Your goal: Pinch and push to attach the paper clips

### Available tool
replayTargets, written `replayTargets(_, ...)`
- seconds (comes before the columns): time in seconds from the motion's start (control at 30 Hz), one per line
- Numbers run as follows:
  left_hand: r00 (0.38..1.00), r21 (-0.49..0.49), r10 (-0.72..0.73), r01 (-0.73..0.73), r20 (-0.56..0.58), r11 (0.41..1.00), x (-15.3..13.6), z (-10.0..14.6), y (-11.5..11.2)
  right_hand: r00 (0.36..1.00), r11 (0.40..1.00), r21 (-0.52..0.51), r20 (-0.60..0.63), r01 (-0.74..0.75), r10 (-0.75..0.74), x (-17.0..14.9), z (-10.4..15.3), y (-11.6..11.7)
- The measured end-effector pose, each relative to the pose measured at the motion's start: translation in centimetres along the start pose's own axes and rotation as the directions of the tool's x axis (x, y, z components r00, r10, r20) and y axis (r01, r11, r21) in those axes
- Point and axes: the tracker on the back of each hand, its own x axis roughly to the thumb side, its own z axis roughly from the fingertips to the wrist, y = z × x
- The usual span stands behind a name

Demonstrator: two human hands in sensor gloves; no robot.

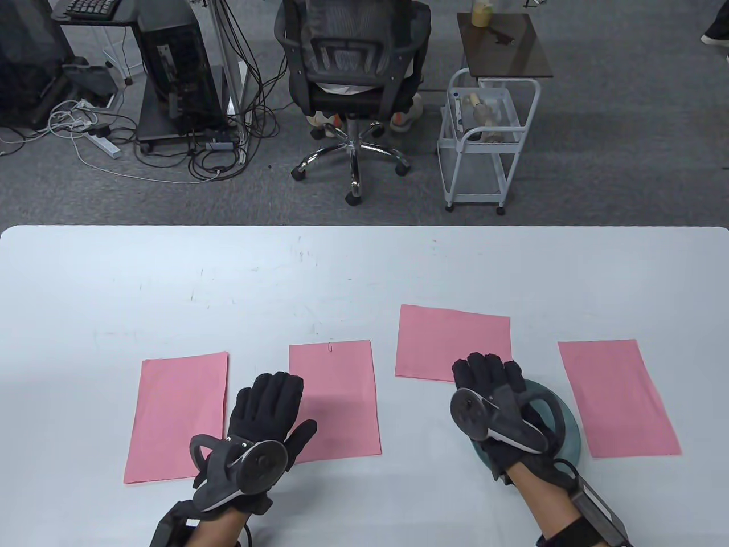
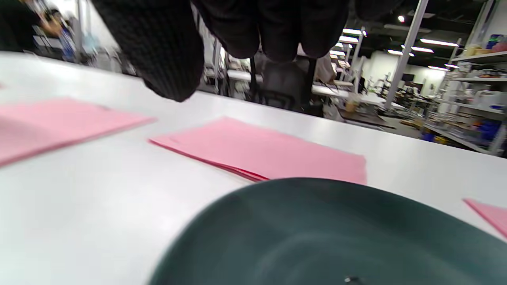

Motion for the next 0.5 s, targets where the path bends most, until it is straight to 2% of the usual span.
replayTargets(0.17,1.000,-0.013,0.026,-0.026,0.006,1.000,-0.2,-0.2,-0.3,0.998,0.990,0.142,-0.063,-0.007,0.016,0.2,-4.0,1.9)
replayTargets(0.27,0.999,-0.017,0.047,-0.047,0.011,0.999,-0.2,-0.3,-0.5,0.996,0.979,0.205,-0.086,-0.015,0.034,0.7,-5.5,3.0)
replayTargets(0.4,0.997,-0.045,0.071,-0.070,0.033,0.997,0.1,-0.5,-1.0,0.989,0.963,0.245,-0.066,-0.114,0.134,1.5,-6.9,3.7)
replayTargets(0.5,0.995,-0.059,0.090,-0.087,0.046,0.994,0.2,-0.5,-1.2,0.992,0.953,0.286,-0.056,-0.097,0.117,1.8,-7.6,4.1)
